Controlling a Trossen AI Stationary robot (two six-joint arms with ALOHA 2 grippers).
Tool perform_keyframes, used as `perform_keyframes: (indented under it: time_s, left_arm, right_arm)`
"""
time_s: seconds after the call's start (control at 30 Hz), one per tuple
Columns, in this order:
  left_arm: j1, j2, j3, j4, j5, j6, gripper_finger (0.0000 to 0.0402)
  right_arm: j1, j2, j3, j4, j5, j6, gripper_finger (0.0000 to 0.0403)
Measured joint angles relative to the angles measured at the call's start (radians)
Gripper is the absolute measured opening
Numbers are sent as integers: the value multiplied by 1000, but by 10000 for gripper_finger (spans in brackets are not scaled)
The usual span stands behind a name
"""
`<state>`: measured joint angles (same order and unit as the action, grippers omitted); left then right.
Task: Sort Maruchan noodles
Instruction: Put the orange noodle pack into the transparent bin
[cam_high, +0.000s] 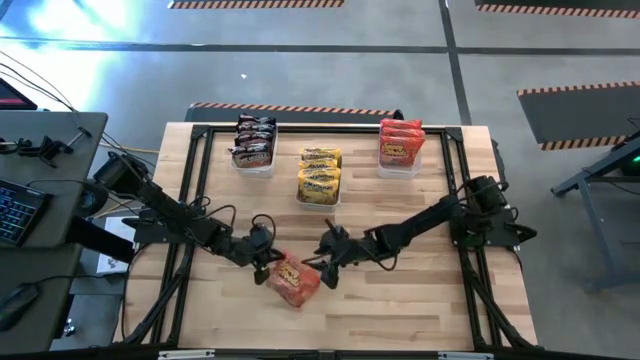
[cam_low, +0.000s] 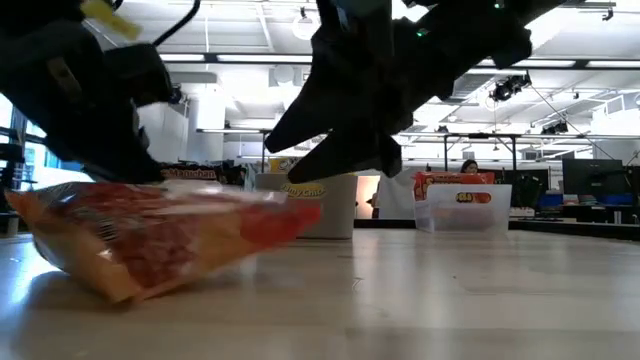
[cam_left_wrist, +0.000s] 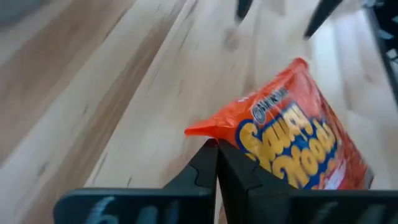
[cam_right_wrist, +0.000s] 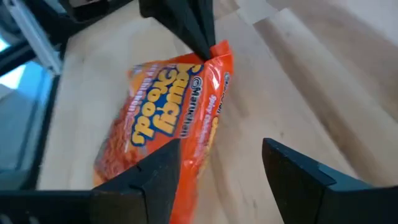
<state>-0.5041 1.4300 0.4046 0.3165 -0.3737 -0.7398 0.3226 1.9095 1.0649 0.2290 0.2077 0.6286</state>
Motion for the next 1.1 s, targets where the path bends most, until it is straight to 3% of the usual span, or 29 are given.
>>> perform_keyframes:
  time_s: [0.17,0.37,0.7,1.1]
  left_arm:
    - [0,0,0,97,-20,124,0]
    - [0,0,0,132,-26,150,0]
    - [-1,0,13,153,-31,184,0]
    - [-1,0,30,152,-42,220,0]
  right_arm:
    - [-47,6,0,71,-145,2,216]
    - [-74,90,0,255,-313,114,216]
    - [-74,174,0,409,-394,280,246]
    - [-73,173,73,301,-392,309,264]
